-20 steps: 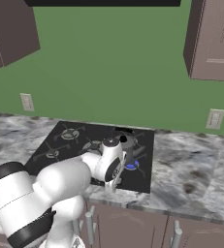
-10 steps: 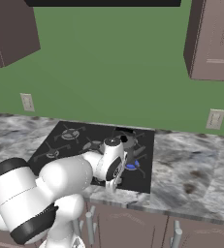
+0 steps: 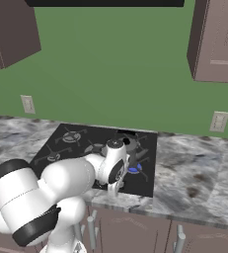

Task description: The kettle is done boiling. Turn off the stove, then wait for 300 timesteps before moving the kettle to the dining table.

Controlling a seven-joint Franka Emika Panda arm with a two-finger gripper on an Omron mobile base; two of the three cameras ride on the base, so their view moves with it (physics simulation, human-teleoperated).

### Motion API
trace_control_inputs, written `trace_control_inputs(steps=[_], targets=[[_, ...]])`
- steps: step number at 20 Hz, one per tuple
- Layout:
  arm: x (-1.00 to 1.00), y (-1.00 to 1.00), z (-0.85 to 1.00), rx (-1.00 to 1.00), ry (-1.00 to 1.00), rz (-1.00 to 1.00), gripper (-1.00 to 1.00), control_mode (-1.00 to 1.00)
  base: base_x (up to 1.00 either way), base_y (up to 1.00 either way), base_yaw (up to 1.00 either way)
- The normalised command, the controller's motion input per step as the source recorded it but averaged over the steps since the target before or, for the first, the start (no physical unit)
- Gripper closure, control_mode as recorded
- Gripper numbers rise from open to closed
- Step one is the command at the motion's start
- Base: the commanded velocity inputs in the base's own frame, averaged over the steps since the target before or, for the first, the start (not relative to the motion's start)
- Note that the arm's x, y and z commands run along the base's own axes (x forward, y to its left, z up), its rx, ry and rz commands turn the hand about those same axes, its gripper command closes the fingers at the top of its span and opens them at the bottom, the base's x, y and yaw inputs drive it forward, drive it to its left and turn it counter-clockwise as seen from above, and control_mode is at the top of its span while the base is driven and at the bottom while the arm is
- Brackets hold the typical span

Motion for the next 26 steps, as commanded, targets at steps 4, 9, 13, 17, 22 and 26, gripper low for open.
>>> trace_control_inputs(steps=[4,9,13,17,22,26], targets=[[0.00,0.06,0.00,0.00,0.05,-0.01,1.00,-1.00,0.00,0.00,0.00],[0.00,0.01,0.00,0.00,0.04,-0.05,1.00,-1.00,0.00,0.00,0.00],[0.00,0.00,0.00,0.00,0.03,-0.09,1.00,-1.00,0.00,0.00,0.00],[0.00,0.00,0.00,0.00,0.04,-0.11,1.00,-1.00,0.00,0.00,0.00],[0.00,0.00,0.00,0.01,0.02,-0.12,1.00,-1.00,0.00,0.00,0.00],[0.00,0.00,0.00,0.03,0.00,-0.13,1.00,-1.00,0.00,0.00,0.00]])
